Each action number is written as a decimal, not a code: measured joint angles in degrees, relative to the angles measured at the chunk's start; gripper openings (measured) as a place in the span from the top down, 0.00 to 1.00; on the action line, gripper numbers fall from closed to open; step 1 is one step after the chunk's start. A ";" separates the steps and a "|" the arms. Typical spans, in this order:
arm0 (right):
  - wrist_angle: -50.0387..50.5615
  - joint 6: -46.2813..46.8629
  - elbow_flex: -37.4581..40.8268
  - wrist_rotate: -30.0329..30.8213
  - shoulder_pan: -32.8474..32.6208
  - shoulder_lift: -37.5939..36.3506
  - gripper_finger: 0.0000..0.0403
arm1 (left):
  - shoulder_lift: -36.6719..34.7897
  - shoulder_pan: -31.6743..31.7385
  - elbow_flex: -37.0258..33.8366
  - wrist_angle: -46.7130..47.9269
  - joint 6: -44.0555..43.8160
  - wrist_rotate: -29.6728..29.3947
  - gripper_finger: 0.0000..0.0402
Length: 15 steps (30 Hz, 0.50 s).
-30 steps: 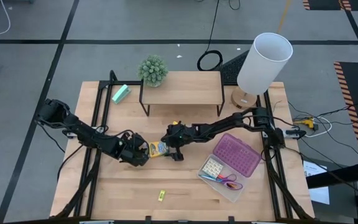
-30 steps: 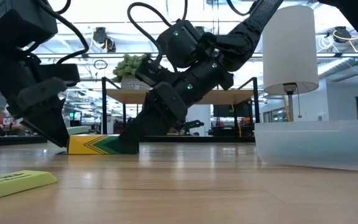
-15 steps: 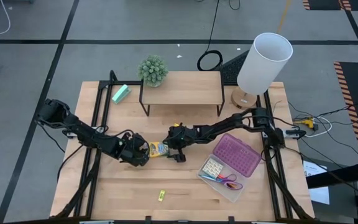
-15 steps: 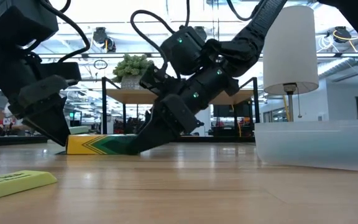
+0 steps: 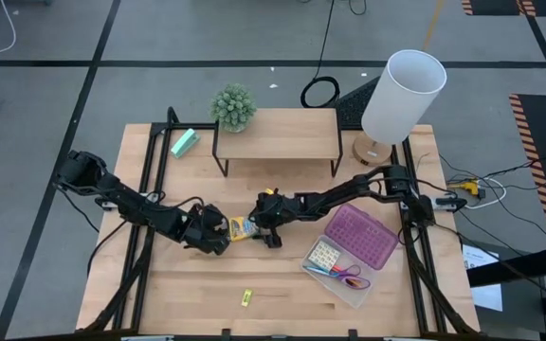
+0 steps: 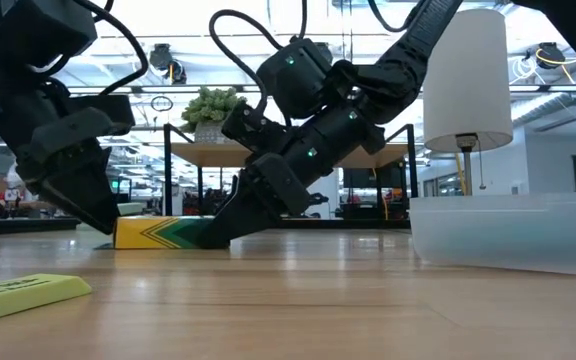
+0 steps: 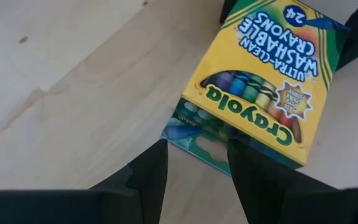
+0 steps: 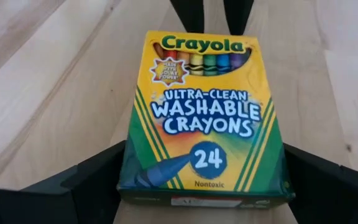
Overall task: Pack school essentials
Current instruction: Put the yellow crayon box into the purple supply box
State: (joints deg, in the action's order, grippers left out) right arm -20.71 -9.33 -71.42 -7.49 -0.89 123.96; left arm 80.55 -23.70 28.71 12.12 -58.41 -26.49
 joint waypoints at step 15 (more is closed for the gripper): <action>0.02 0.07 -0.04 -0.04 0.02 0.02 0.16 | 0.00 0.00 0.00 0.07 0.08 0.03 0.58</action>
State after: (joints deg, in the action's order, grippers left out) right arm -20.69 -9.26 -71.46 -7.53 -0.86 123.98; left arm 80.55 -23.70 28.71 12.19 -58.32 -26.46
